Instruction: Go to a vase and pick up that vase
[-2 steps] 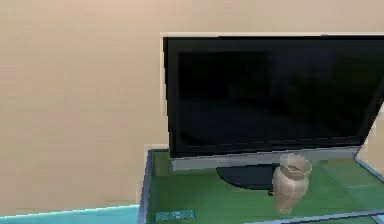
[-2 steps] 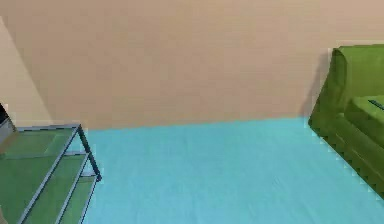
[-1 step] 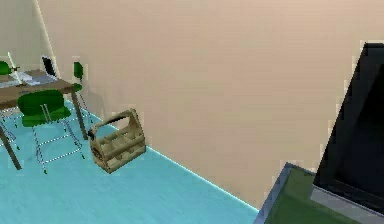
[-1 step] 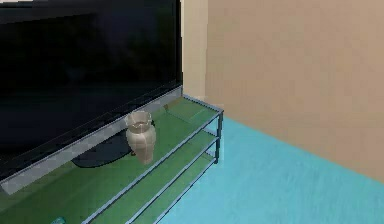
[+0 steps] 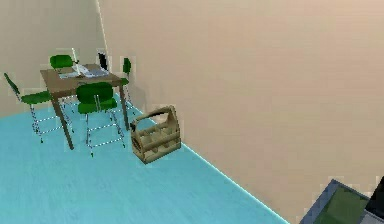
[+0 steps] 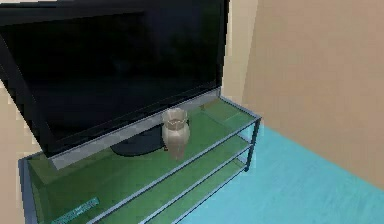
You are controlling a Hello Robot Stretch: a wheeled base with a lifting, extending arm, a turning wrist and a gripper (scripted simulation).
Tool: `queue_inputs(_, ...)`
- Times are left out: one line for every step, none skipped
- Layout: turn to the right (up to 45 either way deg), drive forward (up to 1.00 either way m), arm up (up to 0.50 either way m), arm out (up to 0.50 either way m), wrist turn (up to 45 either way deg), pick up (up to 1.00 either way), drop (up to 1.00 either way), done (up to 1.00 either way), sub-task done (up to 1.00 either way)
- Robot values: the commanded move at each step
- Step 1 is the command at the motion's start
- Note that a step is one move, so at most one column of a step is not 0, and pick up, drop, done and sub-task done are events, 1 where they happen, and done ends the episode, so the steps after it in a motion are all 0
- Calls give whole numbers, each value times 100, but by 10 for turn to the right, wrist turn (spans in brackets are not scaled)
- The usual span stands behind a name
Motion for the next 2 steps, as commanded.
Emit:
queue_inputs(0,0,50,0,0,0,0,0,0)
queue_inputs(0,0,34,0,0,0,0,0,0)
